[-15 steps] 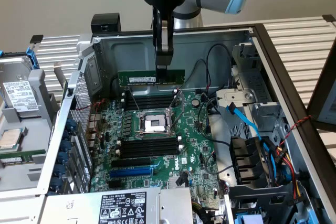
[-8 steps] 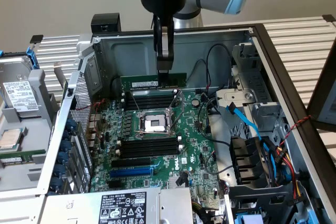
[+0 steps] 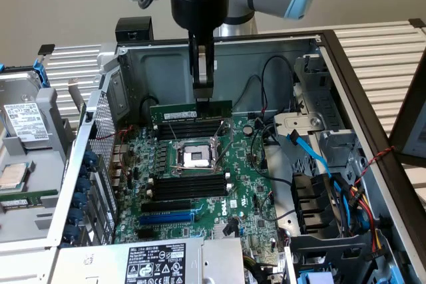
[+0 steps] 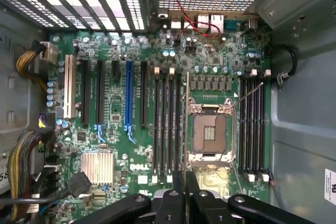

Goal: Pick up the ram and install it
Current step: 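Insert the ram into the slot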

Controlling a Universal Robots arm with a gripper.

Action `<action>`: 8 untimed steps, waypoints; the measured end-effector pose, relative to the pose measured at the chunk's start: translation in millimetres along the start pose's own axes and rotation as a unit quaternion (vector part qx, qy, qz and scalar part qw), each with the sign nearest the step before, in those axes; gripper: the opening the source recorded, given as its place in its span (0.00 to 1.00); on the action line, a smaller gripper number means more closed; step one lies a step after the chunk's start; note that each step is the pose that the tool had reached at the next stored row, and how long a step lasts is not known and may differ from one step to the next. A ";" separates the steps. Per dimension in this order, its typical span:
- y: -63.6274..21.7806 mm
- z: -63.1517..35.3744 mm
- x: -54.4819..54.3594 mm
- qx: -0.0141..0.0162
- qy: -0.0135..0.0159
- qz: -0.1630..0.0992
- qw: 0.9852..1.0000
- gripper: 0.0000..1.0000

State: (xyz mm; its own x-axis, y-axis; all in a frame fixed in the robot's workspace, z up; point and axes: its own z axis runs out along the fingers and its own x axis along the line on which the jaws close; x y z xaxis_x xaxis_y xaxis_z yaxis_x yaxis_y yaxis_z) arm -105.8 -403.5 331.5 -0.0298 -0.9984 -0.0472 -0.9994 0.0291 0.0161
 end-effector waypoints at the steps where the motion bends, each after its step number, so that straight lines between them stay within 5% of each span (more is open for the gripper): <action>1: 0.0 1.9 0.2 0.000 0.000 0.000 1.000 0.13; 8: -0.4 14.4 6.2 0.000 0.000 0.002 1.000 0.13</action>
State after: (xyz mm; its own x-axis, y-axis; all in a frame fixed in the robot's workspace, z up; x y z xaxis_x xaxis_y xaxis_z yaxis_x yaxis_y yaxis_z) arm -105.8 -409.0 316.8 -0.0341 -0.9983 -0.0472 -0.9993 0.0334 0.0161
